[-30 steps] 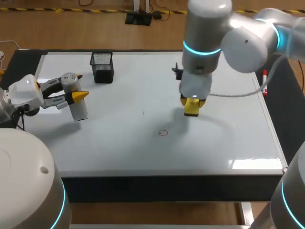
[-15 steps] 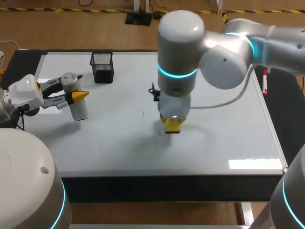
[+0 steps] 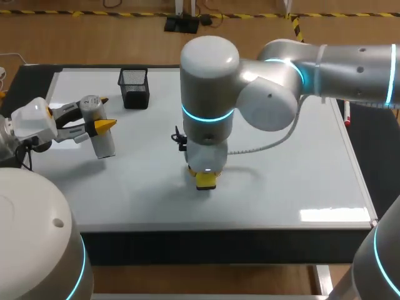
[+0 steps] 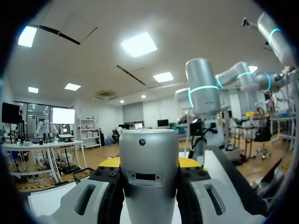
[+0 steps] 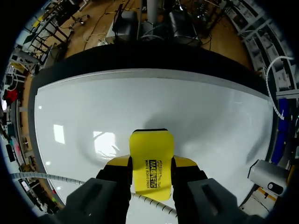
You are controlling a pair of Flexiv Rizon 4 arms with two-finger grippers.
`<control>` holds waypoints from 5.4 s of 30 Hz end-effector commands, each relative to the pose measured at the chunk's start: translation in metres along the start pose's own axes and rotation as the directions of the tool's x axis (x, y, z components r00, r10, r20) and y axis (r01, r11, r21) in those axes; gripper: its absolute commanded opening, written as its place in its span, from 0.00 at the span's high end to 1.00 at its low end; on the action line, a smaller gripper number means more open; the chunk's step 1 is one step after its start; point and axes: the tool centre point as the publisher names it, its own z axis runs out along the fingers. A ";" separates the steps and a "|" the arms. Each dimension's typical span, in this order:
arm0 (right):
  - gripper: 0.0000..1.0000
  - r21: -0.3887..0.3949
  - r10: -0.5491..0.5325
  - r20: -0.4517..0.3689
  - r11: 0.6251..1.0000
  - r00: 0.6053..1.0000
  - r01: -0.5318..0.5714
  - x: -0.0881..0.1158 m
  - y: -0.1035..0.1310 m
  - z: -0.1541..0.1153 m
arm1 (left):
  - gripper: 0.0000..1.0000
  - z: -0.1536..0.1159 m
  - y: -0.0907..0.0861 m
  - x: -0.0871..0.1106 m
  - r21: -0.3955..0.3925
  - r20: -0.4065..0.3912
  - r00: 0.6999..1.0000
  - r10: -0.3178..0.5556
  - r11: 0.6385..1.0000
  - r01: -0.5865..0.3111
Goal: Pick up the inspection probe, press it on each red-marked spot on the whiteboard one by one, put down the probe, pick up the eraser, and wipe off all the red marks.
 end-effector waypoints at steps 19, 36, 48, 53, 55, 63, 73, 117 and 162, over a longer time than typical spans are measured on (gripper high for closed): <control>1.00 0.012 -0.032 -0.005 0.999 0.999 0.032 -0.013 -0.001 0.022 | 1.00 0.000 -0.002 0.001 -0.002 0.002 1.000 0.001 1.000 -0.001; 1.00 0.021 0.036 -0.015 0.999 0.999 -0.036 0.018 -0.008 0.027 | 1.00 0.000 -0.002 0.001 -0.002 0.002 1.000 0.001 1.000 -0.001; 1.00 0.013 0.087 -0.040 0.996 0.995 -0.086 0.050 -0.013 0.032 | 1.00 0.000 -0.002 0.001 -0.002 0.002 1.000 0.001 1.000 -0.001; 1.00 0.014 0.103 -0.050 0.995 0.993 -0.103 0.063 -0.016 0.033 | 1.00 0.000 -0.002 0.001 -0.002 0.002 1.000 0.001 1.000 -0.001; 1.00 0.012 0.112 -0.057 0.994 0.992 -0.111 0.067 -0.016 0.035 | 1.00 0.000 -0.002 0.001 -0.002 0.002 1.000 0.001 1.000 -0.001; 1.00 0.009 0.130 -0.065 0.991 0.989 -0.130 0.077 -0.017 0.036 | 1.00 0.000 -0.002 0.001 -0.002 0.002 1.000 0.001 1.000 -0.001; 1.00 0.007 0.129 -0.048 0.992 0.990 -0.129 0.085 -0.022 0.020 | 1.00 0.000 -0.002 0.001 -0.002 0.002 1.000 0.001 1.000 -0.001; 1.00 0.075 0.112 -0.057 0.991 0.992 -0.108 0.130 -0.113 -0.041 | 1.00 0.000 -0.002 0.001 -0.002 0.002 1.000 0.001 1.000 -0.001; 1.00 -0.029 0.047 -0.052 0.998 0.998 -0.048 0.201 -0.263 0.007 | 1.00 0.000 -0.002 0.001 -0.002 0.002 1.000 0.001 1.000 -0.001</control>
